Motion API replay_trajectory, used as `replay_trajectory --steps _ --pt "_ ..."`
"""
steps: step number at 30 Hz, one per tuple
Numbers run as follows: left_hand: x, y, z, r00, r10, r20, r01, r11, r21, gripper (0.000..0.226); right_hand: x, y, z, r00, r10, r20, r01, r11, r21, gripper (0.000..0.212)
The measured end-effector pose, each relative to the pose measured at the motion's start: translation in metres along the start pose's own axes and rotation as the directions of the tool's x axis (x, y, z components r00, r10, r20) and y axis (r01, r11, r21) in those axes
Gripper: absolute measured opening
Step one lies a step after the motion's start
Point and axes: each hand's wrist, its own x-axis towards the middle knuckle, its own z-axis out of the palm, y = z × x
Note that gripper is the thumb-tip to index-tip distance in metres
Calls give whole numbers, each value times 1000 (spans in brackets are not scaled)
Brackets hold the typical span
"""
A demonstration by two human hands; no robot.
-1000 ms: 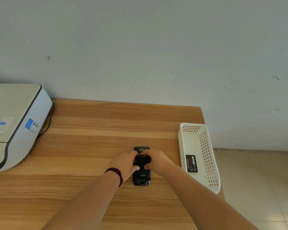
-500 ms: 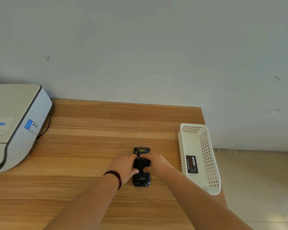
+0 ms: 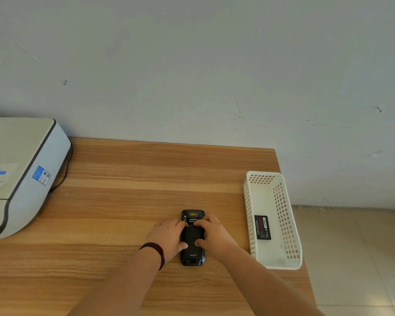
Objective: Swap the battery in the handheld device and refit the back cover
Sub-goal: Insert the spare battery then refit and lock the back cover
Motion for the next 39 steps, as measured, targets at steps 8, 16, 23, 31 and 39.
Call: replay_trajectory --steps 8,16,23,31,39 --pt "-3 1 3 999 31 -36 -28 996 82 54 -5 0 2 999 -3 -42 2 1000 -24 54" --pt "-9 0 9 993 105 -60 -86 962 260 55 -15 3 3 992 -124 -25 108 931 -350 59" --pt "-12 -2 9 986 163 -43 -139 928 345 56 -23 6 -2 980 -197 0 176 873 -455 66" --pt "-10 2 5 990 135 -28 -118 935 334 53 -25 8 0 980 -197 32 185 836 -517 70" --pt "-15 4 9 994 77 -74 -54 961 272 52 -27 4 3 990 -140 29 136 865 -483 68"
